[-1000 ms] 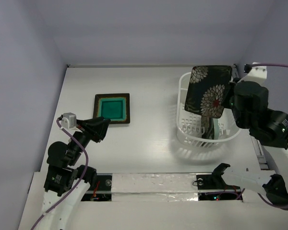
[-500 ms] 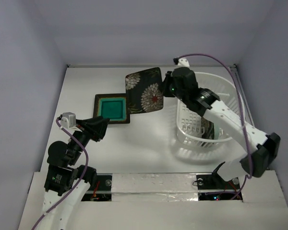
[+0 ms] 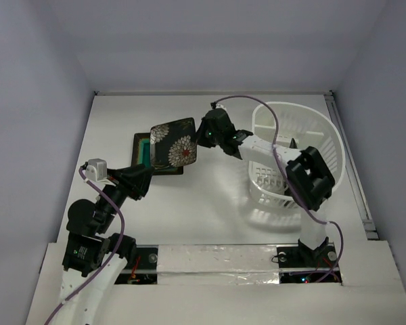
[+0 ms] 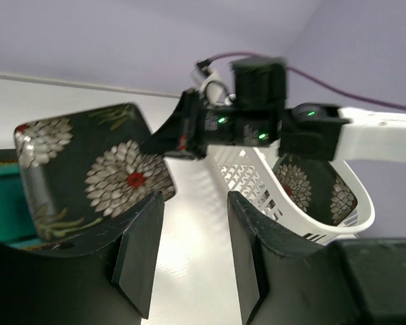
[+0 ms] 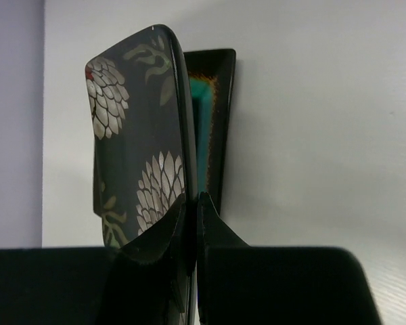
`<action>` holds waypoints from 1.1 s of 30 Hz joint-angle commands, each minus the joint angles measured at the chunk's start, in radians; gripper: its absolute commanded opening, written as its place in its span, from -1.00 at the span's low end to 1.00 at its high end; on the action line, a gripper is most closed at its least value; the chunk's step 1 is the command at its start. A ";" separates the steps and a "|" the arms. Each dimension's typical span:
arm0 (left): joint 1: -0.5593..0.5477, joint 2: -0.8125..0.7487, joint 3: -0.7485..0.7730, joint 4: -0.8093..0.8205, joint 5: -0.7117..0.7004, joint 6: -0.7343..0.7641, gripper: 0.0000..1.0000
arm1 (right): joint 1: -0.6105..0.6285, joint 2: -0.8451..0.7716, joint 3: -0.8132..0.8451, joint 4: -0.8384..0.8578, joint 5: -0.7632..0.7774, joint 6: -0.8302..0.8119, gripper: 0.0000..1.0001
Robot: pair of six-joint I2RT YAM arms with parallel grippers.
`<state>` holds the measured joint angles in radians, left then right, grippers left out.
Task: Unload the plates from the dish rack
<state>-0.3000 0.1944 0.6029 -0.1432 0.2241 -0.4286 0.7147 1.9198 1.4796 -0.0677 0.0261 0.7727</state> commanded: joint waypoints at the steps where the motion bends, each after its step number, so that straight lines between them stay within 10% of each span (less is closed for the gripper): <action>1: 0.004 0.013 0.011 0.034 0.004 -0.002 -0.21 | 0.014 0.019 0.099 0.322 -0.106 0.149 -1.00; 26: 0.004 0.010 0.009 0.036 0.011 -0.004 -0.21 | 0.051 0.239 0.114 0.335 -0.132 0.254 -0.96; 33: 0.004 0.010 0.011 0.036 0.009 -0.004 -0.20 | 0.060 0.232 0.119 0.267 -0.095 0.215 0.03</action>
<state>-0.3000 0.1944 0.6029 -0.1432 0.2272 -0.4286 0.7551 2.1822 1.5433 0.1200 -0.0681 1.0004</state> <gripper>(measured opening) 0.397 0.466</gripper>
